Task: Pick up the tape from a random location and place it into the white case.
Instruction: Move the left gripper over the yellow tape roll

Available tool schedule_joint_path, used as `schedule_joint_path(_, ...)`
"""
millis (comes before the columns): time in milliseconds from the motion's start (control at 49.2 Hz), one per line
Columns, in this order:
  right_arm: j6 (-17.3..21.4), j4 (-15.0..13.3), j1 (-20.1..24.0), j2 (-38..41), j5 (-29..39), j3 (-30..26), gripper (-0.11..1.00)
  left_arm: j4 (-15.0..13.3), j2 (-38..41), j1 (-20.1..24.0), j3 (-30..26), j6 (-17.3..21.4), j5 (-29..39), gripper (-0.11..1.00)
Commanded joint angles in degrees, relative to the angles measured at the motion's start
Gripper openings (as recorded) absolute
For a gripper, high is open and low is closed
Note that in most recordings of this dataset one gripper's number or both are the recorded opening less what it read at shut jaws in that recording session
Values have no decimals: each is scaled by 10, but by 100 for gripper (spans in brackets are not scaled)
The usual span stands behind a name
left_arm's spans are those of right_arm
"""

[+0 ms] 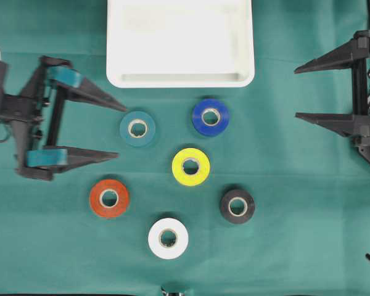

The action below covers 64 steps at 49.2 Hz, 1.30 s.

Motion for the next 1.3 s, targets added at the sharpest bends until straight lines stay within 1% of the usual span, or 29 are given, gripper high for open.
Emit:
schedule_joint_path(0,0,1,0,5,-2,-15,92,0,28,-6,-44,1,-7,98)
schedule_joint_path(223,0,1,0,5,-3,-15,92,0,93,-16,-116,1,-7,98)
schedule_joint_path(467,0,1,-1,5,-2,-15,92,0,144,-20,-177,1,0,98)
schedule_joint_path(650,1,1,0,5,-2,-15,92,0,160,-21,-199,-1,21,98)
schedule_joint_path(833,0,0,-1,5,-3,-15,92,-1,164,-20,-215,-4,69,98)
schedule_joint_path(914,0,0,0,5,-2,-15,92,-1,171,-20,-233,-4,106,98)
schedule_joint_path(975,0,0,0,5,-2,-15,92,-1,177,-18,-252,-5,149,98)
schedule_joint_path(1178,0,0,0,6,2,-15,92,-1,213,-11,-357,-9,374,98)
schedule_joint_path(1280,0,0,0,9,1,-14,92,-1,240,-11,-416,-11,465,98)
